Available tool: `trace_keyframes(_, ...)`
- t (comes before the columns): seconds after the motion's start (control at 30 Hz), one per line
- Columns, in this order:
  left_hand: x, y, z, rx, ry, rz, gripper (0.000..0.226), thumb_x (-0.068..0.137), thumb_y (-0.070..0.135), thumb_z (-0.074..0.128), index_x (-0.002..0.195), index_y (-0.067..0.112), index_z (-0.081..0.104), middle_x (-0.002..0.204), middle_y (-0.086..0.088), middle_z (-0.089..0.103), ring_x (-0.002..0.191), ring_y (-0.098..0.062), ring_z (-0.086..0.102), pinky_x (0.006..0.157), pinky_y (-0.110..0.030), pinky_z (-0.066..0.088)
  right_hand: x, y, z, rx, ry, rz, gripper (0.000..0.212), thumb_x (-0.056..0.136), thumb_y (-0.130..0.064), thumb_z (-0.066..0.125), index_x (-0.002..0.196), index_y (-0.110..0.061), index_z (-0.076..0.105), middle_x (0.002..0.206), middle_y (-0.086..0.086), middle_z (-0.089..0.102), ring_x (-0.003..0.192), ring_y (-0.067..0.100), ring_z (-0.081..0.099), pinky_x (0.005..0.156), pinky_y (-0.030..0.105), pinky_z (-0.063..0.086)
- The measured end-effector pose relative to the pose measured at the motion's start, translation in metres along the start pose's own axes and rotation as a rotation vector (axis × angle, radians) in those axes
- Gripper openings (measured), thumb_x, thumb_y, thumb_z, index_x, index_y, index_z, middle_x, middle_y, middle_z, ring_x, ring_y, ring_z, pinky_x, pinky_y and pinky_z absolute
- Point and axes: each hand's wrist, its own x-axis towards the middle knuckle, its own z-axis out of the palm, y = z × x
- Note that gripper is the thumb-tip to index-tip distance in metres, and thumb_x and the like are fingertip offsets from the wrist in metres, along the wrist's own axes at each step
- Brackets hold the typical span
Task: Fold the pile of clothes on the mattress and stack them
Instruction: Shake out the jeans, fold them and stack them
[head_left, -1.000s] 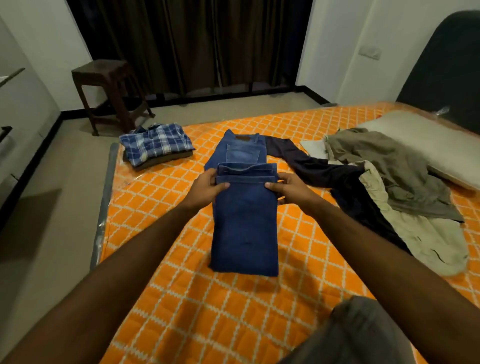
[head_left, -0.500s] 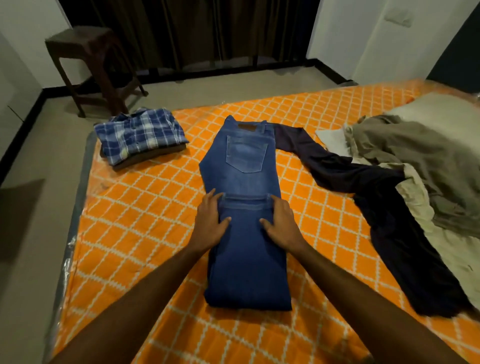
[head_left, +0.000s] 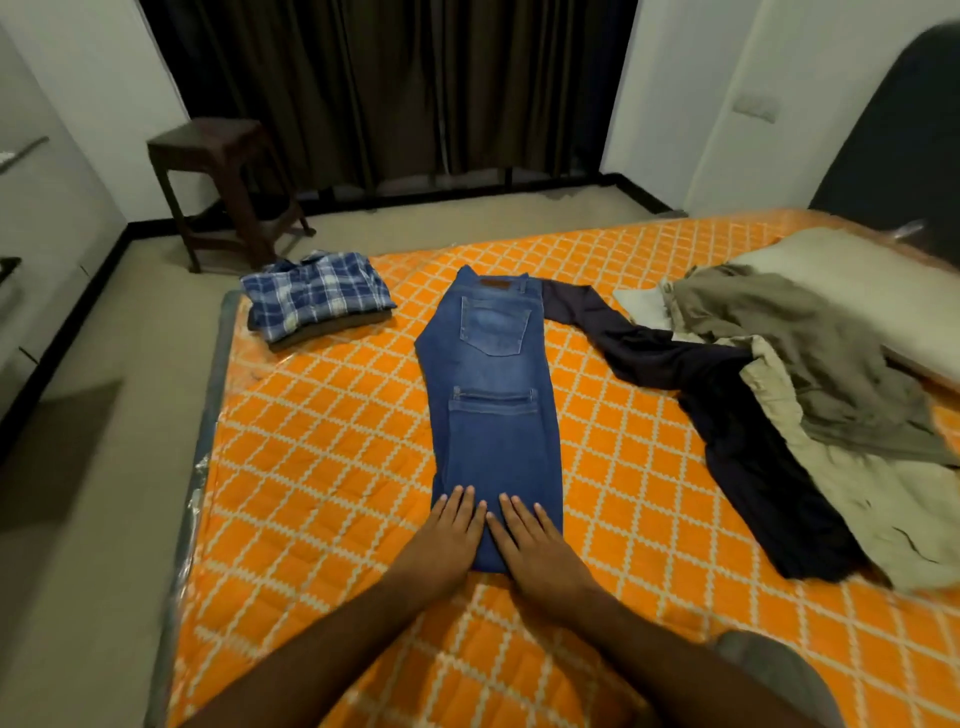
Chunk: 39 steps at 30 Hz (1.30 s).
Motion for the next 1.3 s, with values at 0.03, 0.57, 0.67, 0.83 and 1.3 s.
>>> trace_keyframes(0.03,0.002,0.006,-0.006,0.018,-0.040,-0.038,0.063,0.104,0.016,0.029,0.157,-0.001,0.001,0.164,-0.028,-0.001,0.152,-0.040,-0.005,0.123,-0.049,0.000,0.002,-0.005,-0.003,-0.015,0.016,0.017,0.060,0.088,-0.033,0.042,0.141,-0.011,0.057,0.149,0.019,0.046,0.134,0.032,0.052,0.109,0.049,0.040)
trace_keyframes(0.57,-0.121,0.027,-0.138,-0.418,-0.709,0.227,0.021,0.093,0.012,0.048,0.072,0.009,0.047,0.062,-0.008,0.044,0.051,-0.021,0.036,0.054,-0.033,0.033,-0.120,-0.080,-0.149,0.361,-0.510,-0.149,0.033,0.093,-0.001,0.048,0.125,-0.004,0.057,0.115,0.022,0.064,0.091,0.031,0.055,0.074,0.034,0.037)
trace_keyframes(0.67,-0.136,0.025,-0.162,-0.546,-0.799,0.269,0.018,0.087,0.012,0.051,0.071,0.008,0.046,0.061,-0.006,0.039,0.049,-0.018,0.030,0.054,-0.031,0.028,-0.132,-0.083,-0.176,0.403,-0.594,-0.188,0.031,0.092,0.001,0.048,0.122,0.000,0.056,0.108,0.014,0.061,0.090,0.025,0.052,0.071,0.031,0.039)
trace_keyframes(0.83,-0.114,-0.005,-0.188,-0.642,-0.525,0.285,0.004,0.085,0.012,0.057,0.081,0.012,0.056,0.067,0.006,0.050,0.052,0.000,0.048,0.054,-0.016,0.037,-0.109,-0.052,-0.211,0.573,-0.571,-0.113,0.042,0.085,0.008,0.053,0.126,0.000,0.059,0.121,0.021,0.065,0.097,0.026,0.059,0.083,0.041,0.048)
trace_keyframes(1.3,-0.009,-0.046,-0.114,-0.323,0.305,-0.094,0.065,0.092,0.041,0.064,0.146,0.013,0.041,0.150,-0.010,0.039,0.137,-0.031,0.041,0.108,-0.047,0.038,0.024,0.039,-0.157,0.337,0.204,0.245,0.046,0.090,-0.015,0.059,0.136,-0.010,0.051,0.136,0.014,0.055,0.123,0.037,0.053,0.095,0.048,0.048)
